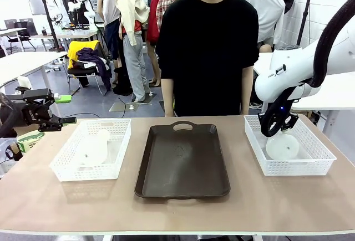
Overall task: Prepare the laboratory tools.
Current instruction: While moving the picked Big flask to the Handle tray indicated by the person, stop as directed by the person.
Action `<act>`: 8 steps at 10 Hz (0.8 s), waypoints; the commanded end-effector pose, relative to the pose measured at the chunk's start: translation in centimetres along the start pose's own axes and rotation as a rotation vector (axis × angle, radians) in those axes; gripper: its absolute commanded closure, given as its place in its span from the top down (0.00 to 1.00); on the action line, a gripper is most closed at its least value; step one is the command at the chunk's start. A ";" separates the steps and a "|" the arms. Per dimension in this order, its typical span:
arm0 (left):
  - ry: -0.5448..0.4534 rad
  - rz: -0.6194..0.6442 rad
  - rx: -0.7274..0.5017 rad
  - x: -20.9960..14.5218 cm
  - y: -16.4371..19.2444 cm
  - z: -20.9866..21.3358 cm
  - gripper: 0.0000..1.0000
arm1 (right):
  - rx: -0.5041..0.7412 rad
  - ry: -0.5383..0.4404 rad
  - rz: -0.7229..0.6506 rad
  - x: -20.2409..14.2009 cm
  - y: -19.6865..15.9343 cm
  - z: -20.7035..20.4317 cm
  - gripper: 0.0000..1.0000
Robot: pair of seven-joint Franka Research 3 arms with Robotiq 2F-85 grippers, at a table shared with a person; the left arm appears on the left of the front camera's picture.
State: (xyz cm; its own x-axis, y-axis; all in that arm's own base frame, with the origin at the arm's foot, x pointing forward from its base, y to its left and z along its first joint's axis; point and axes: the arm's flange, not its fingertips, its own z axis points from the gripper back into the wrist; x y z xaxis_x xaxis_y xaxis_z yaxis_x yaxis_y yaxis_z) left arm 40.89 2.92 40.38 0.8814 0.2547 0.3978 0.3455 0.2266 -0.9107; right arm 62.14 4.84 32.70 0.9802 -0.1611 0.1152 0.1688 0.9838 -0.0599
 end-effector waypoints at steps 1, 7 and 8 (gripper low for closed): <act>-0.025 -0.008 -0.026 0.1 0.0 -0.1 1.00 | 0.000 0.000 0.010 0.0 0.1 0.0 0.00; -0.025 -0.008 -0.026 0.1 0.0 -0.1 1.00 | -0.073 0.005 0.020 0.4 0.2 3.3 0.00; -0.025 -0.008 -0.026 0.1 0.0 -0.1 1.00 | -0.085 -0.005 0.010 0.7 -0.3 4.4 0.00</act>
State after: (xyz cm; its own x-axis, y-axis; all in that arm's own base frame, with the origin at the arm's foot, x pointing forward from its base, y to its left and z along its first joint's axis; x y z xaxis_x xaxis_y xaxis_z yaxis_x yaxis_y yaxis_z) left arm 40.89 2.92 40.38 0.8814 0.2547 0.3977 0.3455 0.2265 -0.9107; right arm 62.11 4.92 35.69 0.9839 -0.1422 0.1086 0.1530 0.9833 -0.0988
